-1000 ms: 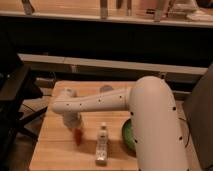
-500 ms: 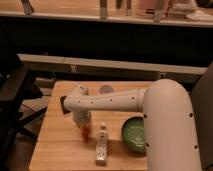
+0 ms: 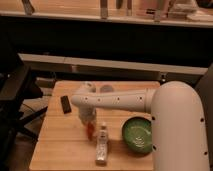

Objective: Drag the pepper across the table

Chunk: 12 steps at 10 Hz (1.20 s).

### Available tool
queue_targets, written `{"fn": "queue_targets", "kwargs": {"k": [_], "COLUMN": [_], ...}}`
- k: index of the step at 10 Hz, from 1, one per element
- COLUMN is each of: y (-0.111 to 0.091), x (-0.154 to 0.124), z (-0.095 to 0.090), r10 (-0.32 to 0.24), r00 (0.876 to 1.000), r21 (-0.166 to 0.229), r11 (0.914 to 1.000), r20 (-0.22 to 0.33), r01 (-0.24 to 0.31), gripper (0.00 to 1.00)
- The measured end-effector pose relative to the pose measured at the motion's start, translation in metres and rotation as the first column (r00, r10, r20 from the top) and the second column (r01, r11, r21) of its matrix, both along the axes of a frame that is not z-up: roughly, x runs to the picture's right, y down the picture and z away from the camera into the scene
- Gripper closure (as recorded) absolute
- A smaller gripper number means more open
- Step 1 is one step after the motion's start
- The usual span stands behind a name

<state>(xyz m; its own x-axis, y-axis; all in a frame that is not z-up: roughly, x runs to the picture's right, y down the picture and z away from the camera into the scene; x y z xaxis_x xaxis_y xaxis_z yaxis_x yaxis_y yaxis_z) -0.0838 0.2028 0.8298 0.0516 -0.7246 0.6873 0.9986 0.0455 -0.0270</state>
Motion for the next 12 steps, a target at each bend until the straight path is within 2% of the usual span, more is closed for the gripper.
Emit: {"fn": "queue_targets", "kwargs": {"k": [3, 5, 9, 12], "y": [-0.005, -0.012, -0.014, -0.021], "x": [0.008, 0.027, 0.023, 0.032], "z": [0.001, 0.004, 0.005, 0.009], "r10": [0.016, 0.035, 0.046, 0.058], "r00": [1.000, 0.999, 0.999, 0.998], "r21": [-0.001, 0.002, 0.004, 0.007], "r11": [0.9999, 0.9994, 0.9989, 0.9983], "r20": [-0.001, -0.006, -0.005, -0.008], "r01": [-0.016, -0.035, -0.046, -0.058], "gripper": [1.00, 1.00, 1.00, 1.00]}}
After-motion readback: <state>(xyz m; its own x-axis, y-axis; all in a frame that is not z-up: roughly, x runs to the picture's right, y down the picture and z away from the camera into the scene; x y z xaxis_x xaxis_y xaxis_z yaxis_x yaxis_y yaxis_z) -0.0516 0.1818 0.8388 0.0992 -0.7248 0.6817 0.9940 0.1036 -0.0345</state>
